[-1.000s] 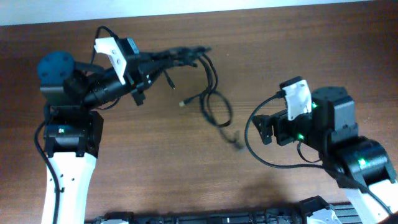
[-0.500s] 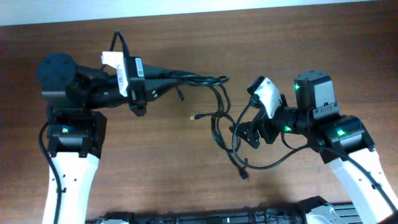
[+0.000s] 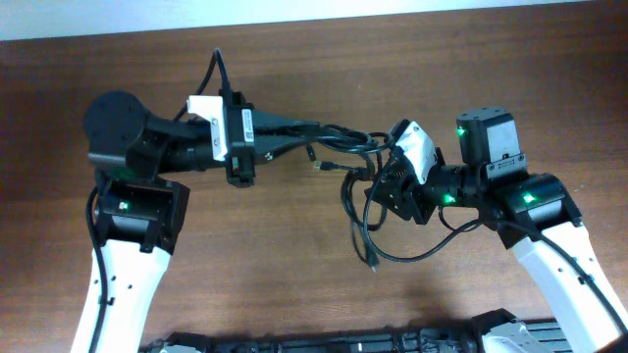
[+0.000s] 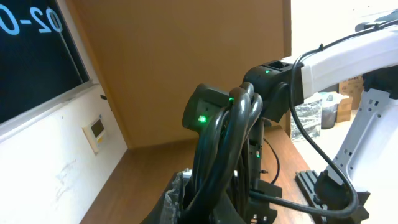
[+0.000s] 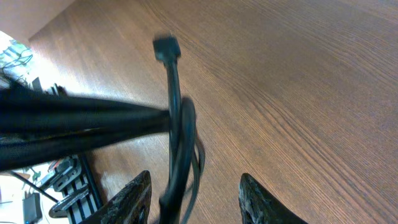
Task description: Untangle cables
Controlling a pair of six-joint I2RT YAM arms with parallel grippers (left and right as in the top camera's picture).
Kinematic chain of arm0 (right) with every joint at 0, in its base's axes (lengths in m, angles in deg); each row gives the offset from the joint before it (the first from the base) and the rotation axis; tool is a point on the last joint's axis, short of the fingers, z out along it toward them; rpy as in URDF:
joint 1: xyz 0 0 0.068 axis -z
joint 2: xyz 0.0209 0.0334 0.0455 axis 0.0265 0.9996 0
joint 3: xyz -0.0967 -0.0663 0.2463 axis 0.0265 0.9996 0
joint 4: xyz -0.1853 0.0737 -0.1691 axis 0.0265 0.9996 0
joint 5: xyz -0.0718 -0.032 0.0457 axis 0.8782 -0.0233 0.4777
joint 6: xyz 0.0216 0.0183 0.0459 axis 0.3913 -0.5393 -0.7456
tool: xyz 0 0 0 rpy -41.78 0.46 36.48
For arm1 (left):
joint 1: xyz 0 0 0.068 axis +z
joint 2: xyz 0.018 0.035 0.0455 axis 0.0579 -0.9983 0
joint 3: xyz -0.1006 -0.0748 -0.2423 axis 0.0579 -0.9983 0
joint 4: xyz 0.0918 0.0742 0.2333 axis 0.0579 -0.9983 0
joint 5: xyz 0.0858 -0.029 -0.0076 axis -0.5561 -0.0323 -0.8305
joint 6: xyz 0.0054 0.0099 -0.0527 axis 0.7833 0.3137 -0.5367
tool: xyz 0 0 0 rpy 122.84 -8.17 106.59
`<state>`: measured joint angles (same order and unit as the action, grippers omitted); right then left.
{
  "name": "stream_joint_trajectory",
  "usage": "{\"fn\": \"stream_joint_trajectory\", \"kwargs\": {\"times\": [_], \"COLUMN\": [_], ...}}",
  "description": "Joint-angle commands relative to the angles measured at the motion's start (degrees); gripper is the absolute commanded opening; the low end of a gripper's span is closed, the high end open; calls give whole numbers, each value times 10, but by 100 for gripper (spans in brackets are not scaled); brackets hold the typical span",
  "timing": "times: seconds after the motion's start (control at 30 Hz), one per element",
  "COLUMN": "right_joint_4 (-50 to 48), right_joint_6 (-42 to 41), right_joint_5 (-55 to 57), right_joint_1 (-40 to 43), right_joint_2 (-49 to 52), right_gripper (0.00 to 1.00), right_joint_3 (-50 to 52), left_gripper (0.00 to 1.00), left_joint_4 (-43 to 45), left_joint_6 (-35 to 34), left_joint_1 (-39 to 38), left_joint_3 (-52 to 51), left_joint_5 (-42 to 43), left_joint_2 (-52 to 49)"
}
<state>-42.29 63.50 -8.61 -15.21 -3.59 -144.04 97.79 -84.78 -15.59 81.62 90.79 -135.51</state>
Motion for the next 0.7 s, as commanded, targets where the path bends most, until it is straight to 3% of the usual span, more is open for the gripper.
{"fn": "stream_joint_trajectory", "kwargs": {"times": [0.0,0.03,0.07,0.1,0.27,0.53,0.67], "right_joint_4": [-2,-2,-2,-2,-20,-4,31], "right_joint_6": [6,6,6,6,-12,-308,-384], "right_joint_5": [-13,-13,-13,-12,28,399,498], "right_joint_1": [2,2,2,2,3,3,3], "right_joint_2": [5,5,5,5,4,-2,-4], "right_gripper": [44,38,26,4,4,4,4], "right_joint_3": [-7,-7,-7,-7,-8,-8,-8], "left_gripper": [0,0,0,0,0,0,0], "left_joint_4": [11,15,16,17,-5,-164,-183], "left_joint_6": [-6,-6,-6,-6,-6,-5,-5], "left_joint_1": [-13,-16,-17,-18,-16,23,63], "left_joint_3": [5,5,5,5,5,5,5], "left_joint_5": [-21,-22,-22,-22,-49,-228,-241], "left_joint_2": [8,8,8,8,8,8,8]}}
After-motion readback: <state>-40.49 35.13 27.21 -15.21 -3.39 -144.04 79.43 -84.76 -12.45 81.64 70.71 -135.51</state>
